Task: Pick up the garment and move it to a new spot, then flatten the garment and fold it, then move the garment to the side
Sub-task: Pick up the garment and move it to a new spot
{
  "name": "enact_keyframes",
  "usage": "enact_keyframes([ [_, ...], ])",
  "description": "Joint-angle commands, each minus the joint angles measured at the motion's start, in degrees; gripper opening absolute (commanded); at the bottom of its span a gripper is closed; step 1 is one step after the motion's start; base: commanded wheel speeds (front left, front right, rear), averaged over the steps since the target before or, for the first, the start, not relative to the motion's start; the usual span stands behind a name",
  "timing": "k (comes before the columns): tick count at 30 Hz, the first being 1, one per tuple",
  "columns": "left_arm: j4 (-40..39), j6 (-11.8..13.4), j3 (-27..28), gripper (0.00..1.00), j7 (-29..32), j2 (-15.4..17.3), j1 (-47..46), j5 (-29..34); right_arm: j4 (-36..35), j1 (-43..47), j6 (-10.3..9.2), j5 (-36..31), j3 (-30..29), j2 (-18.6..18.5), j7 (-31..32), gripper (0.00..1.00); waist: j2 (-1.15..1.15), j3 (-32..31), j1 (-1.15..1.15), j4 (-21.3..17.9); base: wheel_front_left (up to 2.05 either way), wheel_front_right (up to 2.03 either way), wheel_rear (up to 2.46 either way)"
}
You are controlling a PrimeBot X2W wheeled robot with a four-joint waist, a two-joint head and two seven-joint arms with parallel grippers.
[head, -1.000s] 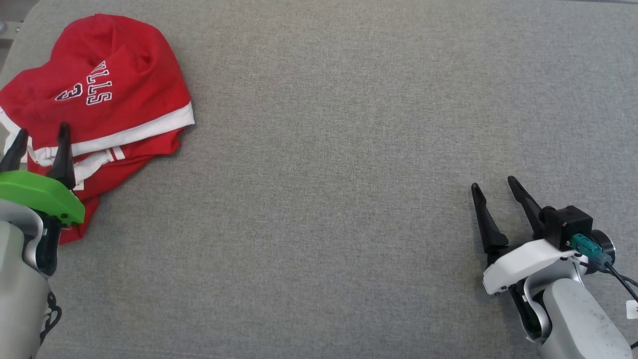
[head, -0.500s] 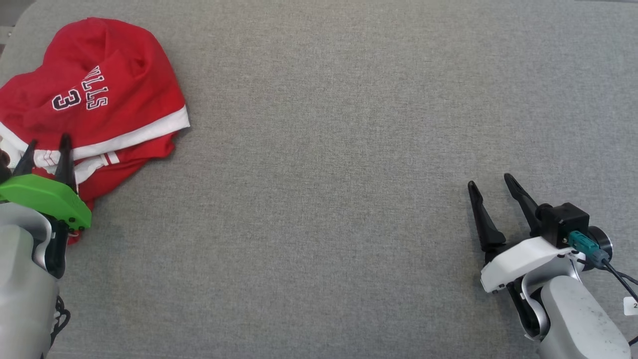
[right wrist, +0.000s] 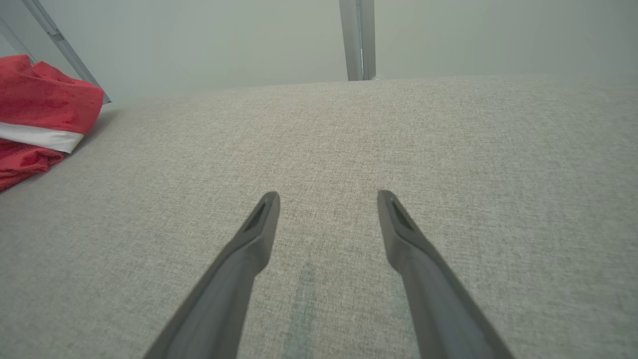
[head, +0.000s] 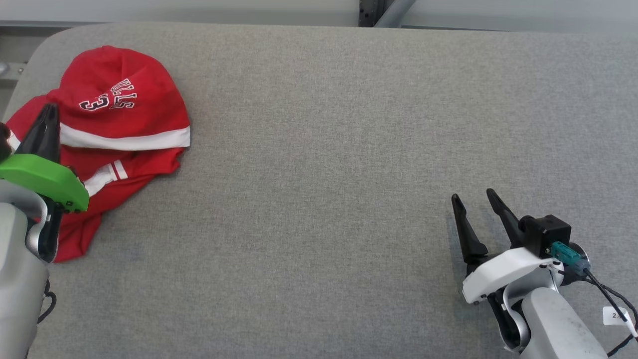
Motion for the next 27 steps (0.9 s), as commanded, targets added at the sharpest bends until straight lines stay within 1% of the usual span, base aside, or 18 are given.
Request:
enact_keyframes([
  [1,-2.5,0.0,-1.4,0.0,0.0,0.6,-1.0,0.9,0.4,1.2,-0.04,0.7,-0.2,0.4,-0.2,1.0,0.0,-3.1,0.0,-1.4,0.0,0.0,0.0],
  [2,-2.5,0.0,-1.4,0.0,0.0,0.6,-1.0,0.9,0.4,1.2,-0.04,0.7,-0.2,0.4,-0.2,1.0,0.0,-3.1,0.0,-1.4,0.0,0.0,0.0],
  [5,-7.5,0.1,-4.5,0.0,0.0,1.6,-3.0,1.8,1.0,1.9,-0.04,1.0,-0.2,1.2,-0.2,1.0,0.0,-5.6,0.0,-2.7,0.0,0.0,0.0],
  [10,-15.3,0.1,-12.3,0.0,0.0,1.8,-7.1,1.3,1.8,3.7,-0.04,1.6,-0.1,2.6,-0.2,1.0,0.0,-9.2,0.0,-5.6,0.0,0.0,0.0],
  [13,-19.3,0.1,-17.4,0.0,0.6,0.6,-9.8,0.1,2.3,4.8,-0.04,2.0,0.0,3.3,-0.2,1.0,0.0,-10.9,0.0,-8.0,0.0,0.0,0.0],
  [15,-21.9,0.1,-20.9,0.0,1.4,-0.6,-11.1,-1.7,2.6,5.6,-0.04,2.3,-0.2,3.6,-0.2,1.0,0.0,-12.0,0.0,-9.8,0.0,0.0,0.0],
  [17,-23.9,0.1,-22.9,0.0,1.6,-1.1,-13.0,-3.1,2.6,6.0,-0.04,2.3,-0.3,3.7,-0.2,1.0,0.0,-12.4,0.0,-11.7,0.0,0.0,0.0],
  [18,-24.6,0.1,-23.5,0.0,1.5,-2.0,-13.6,-4.6,2.7,6.2,-0.04,2.3,-0.5,3.8,-0.2,1.0,0.0,-12.5,0.0,-12.7,0.0,0.0,0.0],
  [20,-26.0,0.1,-25.1,0.0,1.3,-3.4,-15.2,-5.3,2.7,6.8,-0.04,2.2,-1.0,3.8,-0.2,1.0,0.0,-12.4,0.0,-14.4,0.0,0.0,0.0],
  [21,-26.5,0.1,-25.3,0.0,1.1,-4.4,-15.9,-6.7,2.8,7.2,-0.04,2.1,-1.2,3.8,-0.2,1.0,0.0,-12.3,0.0,-15.1,0.0,0.0,0.0],
  [25,-27.0,0.1,-23.2,0.0,0.3,-6.5,-18.7,-8.9,2.7,7.5,-0.03,1.9,-2.0,4.0,-0.2,1.0,0.0,-11.7,0.0,-17.9,0.0,0.0,0.0],
  [27,-26.9,0.1,-21.9,0.0,0.0,-7.3,-19.1,-7.9,2.6,7.7,-0.03,1.9,-2.5,4.0,-0.2,1.0,0.0,-11.2,0.0,-18.8,0.0,0.0,0.0],
])
